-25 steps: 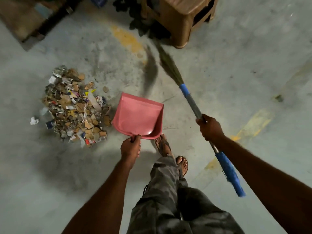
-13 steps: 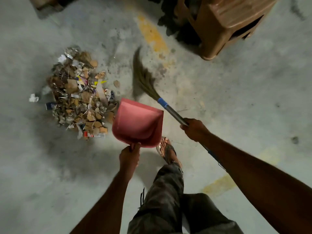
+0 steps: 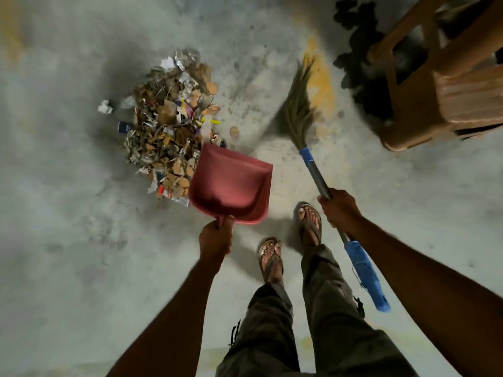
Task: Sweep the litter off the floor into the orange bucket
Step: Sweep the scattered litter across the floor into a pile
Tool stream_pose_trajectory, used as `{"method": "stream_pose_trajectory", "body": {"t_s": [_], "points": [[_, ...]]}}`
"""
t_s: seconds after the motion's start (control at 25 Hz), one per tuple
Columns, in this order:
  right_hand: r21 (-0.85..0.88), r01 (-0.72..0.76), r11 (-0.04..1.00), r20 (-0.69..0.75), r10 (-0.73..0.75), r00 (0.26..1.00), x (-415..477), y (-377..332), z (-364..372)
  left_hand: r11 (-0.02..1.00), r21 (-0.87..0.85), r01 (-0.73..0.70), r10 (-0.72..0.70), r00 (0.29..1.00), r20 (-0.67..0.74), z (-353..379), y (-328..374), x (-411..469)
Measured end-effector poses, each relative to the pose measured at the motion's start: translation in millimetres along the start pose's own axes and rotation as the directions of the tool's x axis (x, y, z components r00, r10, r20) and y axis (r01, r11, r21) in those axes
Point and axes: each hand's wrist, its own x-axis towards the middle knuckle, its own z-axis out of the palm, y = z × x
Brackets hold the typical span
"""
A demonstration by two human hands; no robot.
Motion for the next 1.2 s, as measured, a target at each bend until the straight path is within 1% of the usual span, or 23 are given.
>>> {"method": "stream_pose_trajectory", "body": {"t_s": [0.08,0.16,0.24,0.28,0.4,0.48,0.56,0.64,0.72,0.76,0.8,0.88,0.96,1.0,1.12,1.2], "points": [[-0.127,0.106,0.986,0.116,-0.091,0.989,24,-35,6,1.000,-0.029,0.010,-0.012,0.999,-0.052,3,6,3],[-0.180,0.228,0.957,0.198,-0.192,0.961,38,-66,9,0.995,-0.094,0.044,-0.054,0.993,-0.106,7,13,5],[-0.175,0.318,0.932,0.210,-0.280,0.937,38,-88,1,0.987,-0.138,0.077,-0.097,0.985,-0.142,11,26,4],[-0.173,0.336,0.926,0.192,-0.303,0.933,34,-94,-7,0.984,-0.160,0.084,-0.108,0.983,-0.151,13,33,3],[-0.182,0.291,0.939,0.088,-0.279,0.956,34,-92,-47,0.970,-0.222,0.098,-0.137,0.976,-0.167,21,67,5],[-0.229,0.239,0.943,0.011,-0.243,0.970,43,-90,-79,0.965,-0.248,0.086,-0.129,0.978,-0.163,25,94,14],[-0.285,0.224,0.932,-0.059,-0.251,0.966,70,-104,-103,0.960,-0.268,0.078,-0.121,0.982,-0.146,28,122,29],[-0.332,0.181,0.926,-0.077,-0.217,0.973,114,-138,-116,0.956,-0.285,0.062,-0.103,0.986,-0.133,31,142,51],[-0.331,0.184,0.926,-0.028,-0.204,0.979,163,-173,-119,0.957,-0.284,0.051,-0.094,0.986,-0.139,32,159,71],[-0.364,0.199,0.910,0.002,-0.213,0.977,180,-194,-117,0.960,-0.277,0.054,-0.094,0.986,-0.134,31,167,81],[-0.410,0.224,0.884,0.051,-0.224,0.973,196,-218,-113,0.959,-0.279,0.057,-0.097,0.986,-0.134,28,176,93],[-0.488,0.322,0.811,0.143,-0.290,0.946,214,-256,-103,0.949,-0.306,0.080,-0.131,0.980,-0.150,23,187,113],[-0.511,0.394,0.764,0.211,-0.332,0.919,214,-284,-98,0.949,-0.301,0.097,-0.149,0.976,-0.157,14,202,124],[-0.505,0.403,0.763,0.221,-0.337,0.915,211,-293,-99,0.949,-0.297,0.104,-0.158,0.974,-0.164,9,210,129],[-0.486,0.344,0.803,0.162,-0.305,0.939,193,-291,-122,0.943,-0.313,0.116,-0.174,0.971,-0.166,4,234,138],[-0.569,0.357,0.740,0.135,-0.344,0.929,192,-281,-154,0.938,-0.326,0.120,-0.181,0.969,-0.166,8,262,146]]}}
